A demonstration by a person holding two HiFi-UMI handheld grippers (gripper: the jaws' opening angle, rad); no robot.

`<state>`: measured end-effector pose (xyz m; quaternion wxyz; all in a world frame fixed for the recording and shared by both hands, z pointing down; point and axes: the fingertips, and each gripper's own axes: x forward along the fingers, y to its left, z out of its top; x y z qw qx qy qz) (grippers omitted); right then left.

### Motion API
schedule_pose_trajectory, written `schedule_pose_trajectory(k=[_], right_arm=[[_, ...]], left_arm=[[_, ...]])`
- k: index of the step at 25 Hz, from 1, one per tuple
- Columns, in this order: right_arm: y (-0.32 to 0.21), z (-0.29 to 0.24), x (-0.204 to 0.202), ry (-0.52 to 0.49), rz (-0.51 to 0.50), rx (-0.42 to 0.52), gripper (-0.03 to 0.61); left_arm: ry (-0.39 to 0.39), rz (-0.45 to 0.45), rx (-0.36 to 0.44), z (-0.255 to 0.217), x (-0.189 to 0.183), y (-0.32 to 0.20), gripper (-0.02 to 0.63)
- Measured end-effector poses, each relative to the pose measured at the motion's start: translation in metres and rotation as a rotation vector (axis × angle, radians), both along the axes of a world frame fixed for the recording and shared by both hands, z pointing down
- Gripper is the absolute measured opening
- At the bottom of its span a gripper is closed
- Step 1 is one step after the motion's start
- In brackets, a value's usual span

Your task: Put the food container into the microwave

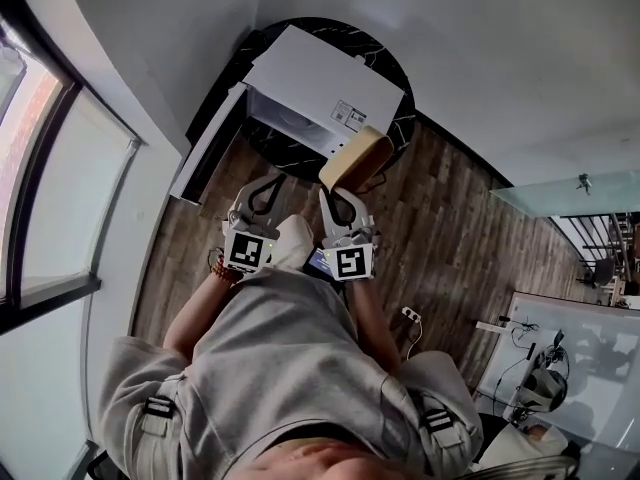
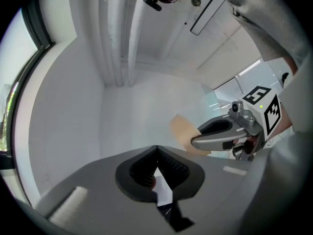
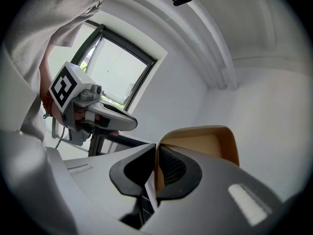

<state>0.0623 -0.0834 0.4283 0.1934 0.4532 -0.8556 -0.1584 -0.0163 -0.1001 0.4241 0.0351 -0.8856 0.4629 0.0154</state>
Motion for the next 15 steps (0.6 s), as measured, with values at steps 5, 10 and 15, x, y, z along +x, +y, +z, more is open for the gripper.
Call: schedule_pose_trajectory(k=[5, 10, 15], right_arm=[[0.002, 0.006, -0.005, 0.067, -0.033, 0.026, 0.034], [-0.003, 0.01, -0.011, 0.134, -0.056, 0.03, 0.034], [-0.01, 0.021, -0.022, 0.283, -0.135, 0.049, 0.034]], left_arm=[[-0.009, -0.007, -0.008, 0.008, -0.009, 0.003, -0.002], [0.027, -0.045, -0.018, 0.015, -0.021, -0.006, -0.002], [-0.02, -0.033, 0.042, 0.018, -0.02, -0.017, -0.002]])
